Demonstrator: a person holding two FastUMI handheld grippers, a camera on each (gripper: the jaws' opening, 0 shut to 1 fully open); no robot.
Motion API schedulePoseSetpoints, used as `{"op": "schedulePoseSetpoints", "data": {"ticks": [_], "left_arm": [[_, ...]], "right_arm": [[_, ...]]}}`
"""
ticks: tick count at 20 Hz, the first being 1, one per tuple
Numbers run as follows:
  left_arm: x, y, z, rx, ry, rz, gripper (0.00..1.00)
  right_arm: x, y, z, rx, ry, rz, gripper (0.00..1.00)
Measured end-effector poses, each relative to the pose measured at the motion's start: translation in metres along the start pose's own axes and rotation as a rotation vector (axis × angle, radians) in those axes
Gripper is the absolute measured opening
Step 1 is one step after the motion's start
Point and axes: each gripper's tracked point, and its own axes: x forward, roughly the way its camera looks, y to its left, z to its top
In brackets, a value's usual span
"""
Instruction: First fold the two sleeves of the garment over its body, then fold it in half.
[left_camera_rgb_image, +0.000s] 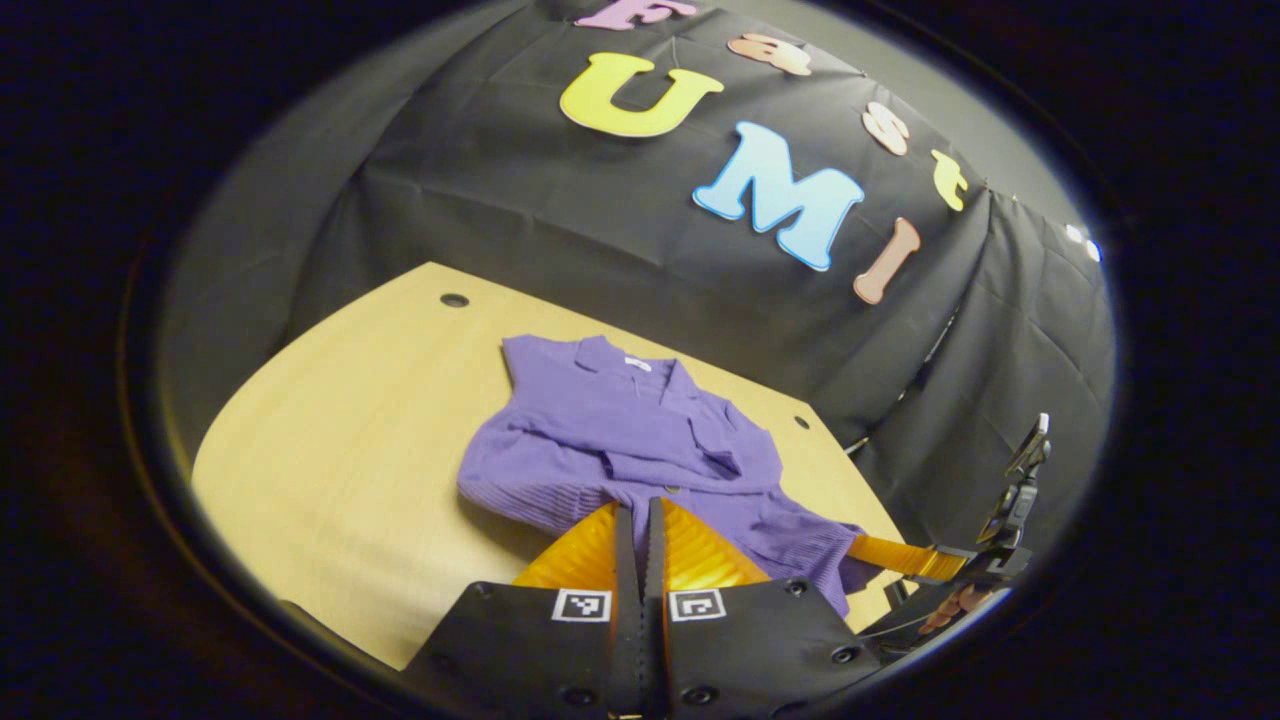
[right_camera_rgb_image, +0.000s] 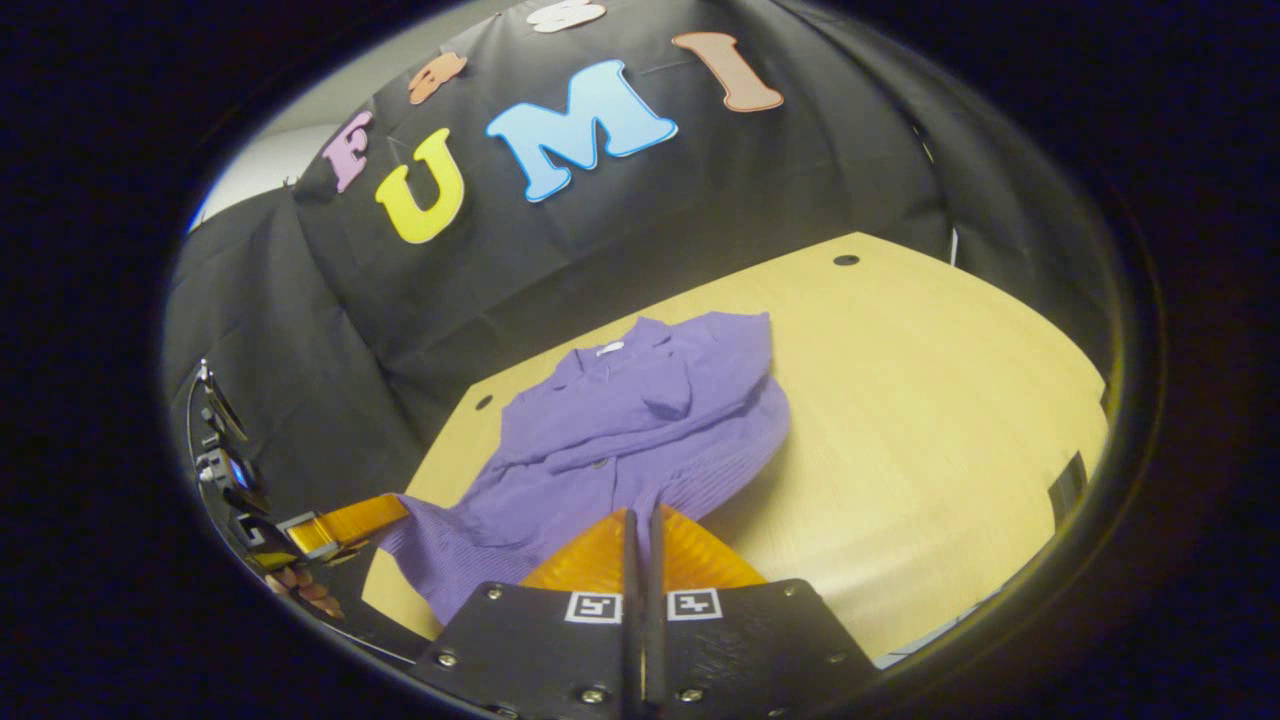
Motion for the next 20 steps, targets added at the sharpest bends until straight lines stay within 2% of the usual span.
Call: {"op": "schedulePoseSetpoints", "data": {"ticks": [4,7,11,14,17,20], "left_arm": [[0.034,-0.001,0.028,0.006,-0.023,0.023,0.07],[0.063,-0.009,0.052,0.026,-0.039,0.03,0.07],[0.099,-0.023,0.104,0.013,-0.099,0.022,0.07],[0.126,-0.026,0.151,0.009,-0.174,0.023,0.06],[0.154,-0.017,0.167,0.019,-0.192,0.047,0.06],[0.176,-0.004,0.183,0.024,-0.208,0.087,0.05]], "right_arm": [[0.03,0.016,0.024,0.066,-0.001,0.067,0.02],[0.046,0.017,0.052,0.062,-0.034,0.092,0.01],[0.067,0.022,0.099,0.094,-0.076,0.132,0.01],[0.087,0.022,0.136,0.113,-0.11,0.15,0.01],[0.113,0.018,0.167,0.109,-0.129,0.155,0.01],[0.143,0.012,0.188,0.054,-0.126,0.145,0.01]]}}
